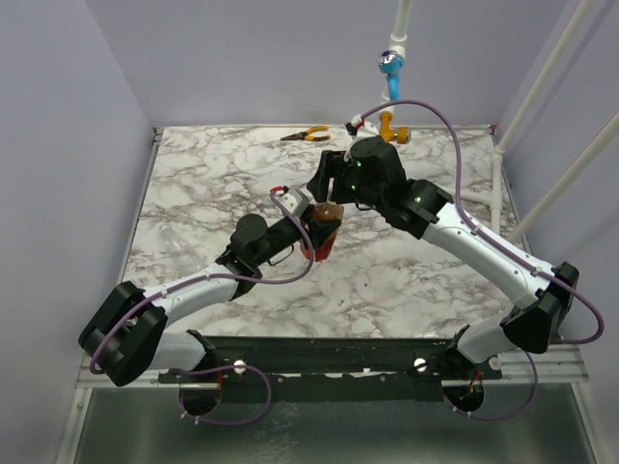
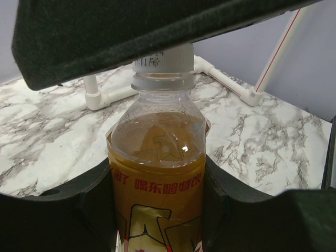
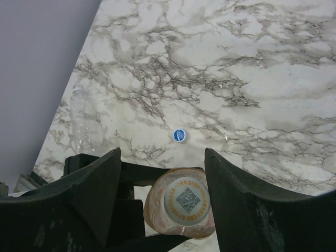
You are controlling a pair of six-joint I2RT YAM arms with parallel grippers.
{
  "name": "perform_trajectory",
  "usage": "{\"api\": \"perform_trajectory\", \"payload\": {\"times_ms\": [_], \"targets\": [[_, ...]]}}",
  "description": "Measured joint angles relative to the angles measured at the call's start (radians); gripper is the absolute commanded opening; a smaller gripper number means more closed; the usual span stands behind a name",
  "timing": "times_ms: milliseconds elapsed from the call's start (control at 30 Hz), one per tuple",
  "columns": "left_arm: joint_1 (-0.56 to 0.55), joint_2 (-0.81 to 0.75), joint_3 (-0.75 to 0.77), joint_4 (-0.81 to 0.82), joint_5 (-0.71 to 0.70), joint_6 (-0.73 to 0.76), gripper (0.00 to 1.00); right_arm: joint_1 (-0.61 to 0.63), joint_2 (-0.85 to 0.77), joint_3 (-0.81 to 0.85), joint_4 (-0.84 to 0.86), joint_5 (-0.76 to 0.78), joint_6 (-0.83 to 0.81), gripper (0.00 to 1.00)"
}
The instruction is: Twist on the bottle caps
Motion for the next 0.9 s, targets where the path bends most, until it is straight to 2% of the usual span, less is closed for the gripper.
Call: {"api": "perform_trajectory", "payload": {"times_ms": [700,900], "targets": [[0.001,0.053,0.034,0.053,0.040,0.001,0.23,0.029,-0.142,-0.060,-0.098,0.047,0.061,0.68],[0.007,0.060,0.034,0.014,0.036,0.002,0.23,0.058,-0.195,-0.059,-0.116,0.046,0.079,0.73]]}}
